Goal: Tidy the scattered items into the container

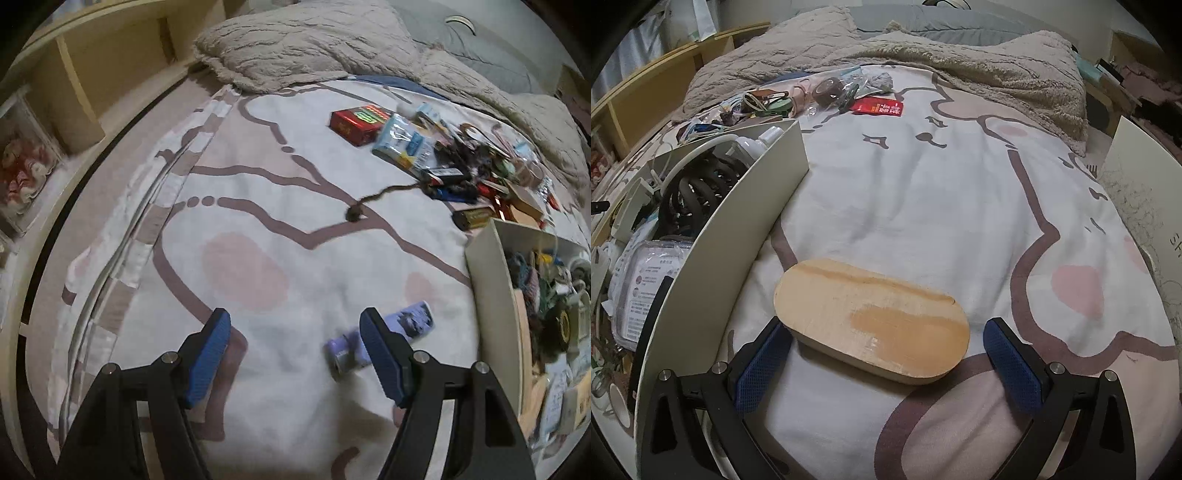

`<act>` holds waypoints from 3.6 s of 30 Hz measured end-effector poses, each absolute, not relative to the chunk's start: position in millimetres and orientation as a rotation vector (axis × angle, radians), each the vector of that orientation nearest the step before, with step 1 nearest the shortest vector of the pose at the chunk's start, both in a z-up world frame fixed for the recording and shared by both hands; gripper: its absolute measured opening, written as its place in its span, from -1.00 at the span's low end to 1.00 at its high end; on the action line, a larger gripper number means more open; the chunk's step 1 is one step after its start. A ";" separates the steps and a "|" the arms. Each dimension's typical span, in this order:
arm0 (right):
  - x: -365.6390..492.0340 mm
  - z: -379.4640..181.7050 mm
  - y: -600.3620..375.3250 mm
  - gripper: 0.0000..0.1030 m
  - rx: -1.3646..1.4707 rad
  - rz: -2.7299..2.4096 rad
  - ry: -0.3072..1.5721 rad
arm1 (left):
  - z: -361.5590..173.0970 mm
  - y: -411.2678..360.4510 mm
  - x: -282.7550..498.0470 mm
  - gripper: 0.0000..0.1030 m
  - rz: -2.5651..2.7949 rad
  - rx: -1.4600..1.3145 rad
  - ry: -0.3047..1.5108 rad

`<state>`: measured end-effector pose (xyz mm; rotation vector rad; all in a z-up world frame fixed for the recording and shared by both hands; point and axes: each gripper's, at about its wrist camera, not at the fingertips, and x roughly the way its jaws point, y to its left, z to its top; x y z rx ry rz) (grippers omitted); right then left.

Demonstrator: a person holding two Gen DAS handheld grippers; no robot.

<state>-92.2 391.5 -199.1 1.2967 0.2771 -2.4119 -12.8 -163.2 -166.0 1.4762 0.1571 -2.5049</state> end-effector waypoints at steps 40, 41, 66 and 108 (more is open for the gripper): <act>-96.2 -173.7 440.9 1.00 1.299 -2.407 0.233 | -194.4 -181.8 -27.5 1.00 -2.430 1.537 -0.098; -95.1 -172.3 437.8 1.00 1.288 -2.401 0.227 | -194.7 -183.9 -28.0 1.00 -2.423 1.542 -0.096; -103.8 -188.8 387.0 1.00 1.316 -2.374 0.128 | -196.0 -115.1 -29.8 1.00 -2.710 1.665 -0.084; -101.0 -203.1 395.1 1.00 1.276 -2.530 0.265 | -215.6 -118.7 -35.0 1.00 -2.776 1.561 -0.328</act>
